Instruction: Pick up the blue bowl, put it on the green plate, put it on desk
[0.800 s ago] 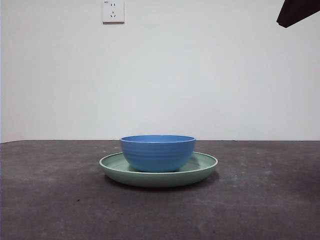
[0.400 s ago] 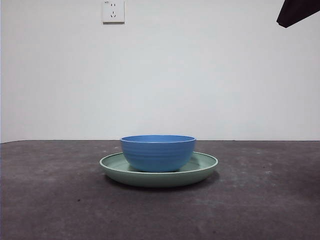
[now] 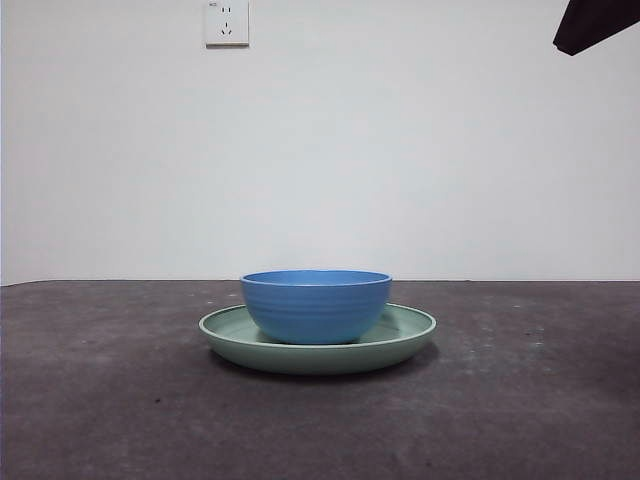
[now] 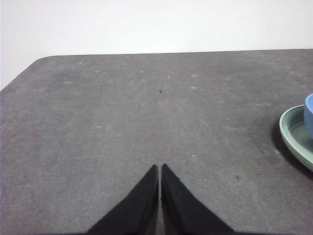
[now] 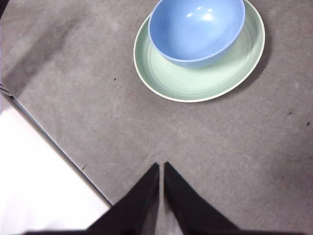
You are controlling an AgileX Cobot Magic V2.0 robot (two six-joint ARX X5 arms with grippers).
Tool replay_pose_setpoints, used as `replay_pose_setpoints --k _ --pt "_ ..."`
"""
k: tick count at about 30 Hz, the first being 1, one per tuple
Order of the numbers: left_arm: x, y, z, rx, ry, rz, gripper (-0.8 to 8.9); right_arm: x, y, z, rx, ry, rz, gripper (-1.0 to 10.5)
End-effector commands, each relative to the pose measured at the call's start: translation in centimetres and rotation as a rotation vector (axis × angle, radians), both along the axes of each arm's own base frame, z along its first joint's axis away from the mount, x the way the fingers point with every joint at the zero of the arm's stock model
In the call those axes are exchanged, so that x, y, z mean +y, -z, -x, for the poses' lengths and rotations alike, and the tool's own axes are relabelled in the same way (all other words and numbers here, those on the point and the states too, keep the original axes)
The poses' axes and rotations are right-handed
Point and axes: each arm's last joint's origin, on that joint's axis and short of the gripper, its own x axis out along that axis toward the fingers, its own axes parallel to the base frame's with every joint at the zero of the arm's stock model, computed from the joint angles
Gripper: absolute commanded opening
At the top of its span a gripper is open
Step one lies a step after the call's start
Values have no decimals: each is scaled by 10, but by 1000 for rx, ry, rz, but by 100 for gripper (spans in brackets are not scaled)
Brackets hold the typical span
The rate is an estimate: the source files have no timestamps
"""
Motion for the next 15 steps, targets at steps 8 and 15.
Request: replay_pose_setpoints --k 8,15 --pt "0 8 -1 27 -6 8 10 2 -4 -1 -17 -14 -2 10" --pt "0 8 -1 27 -6 8 10 -3 -6 0 -62 -13 14 10"
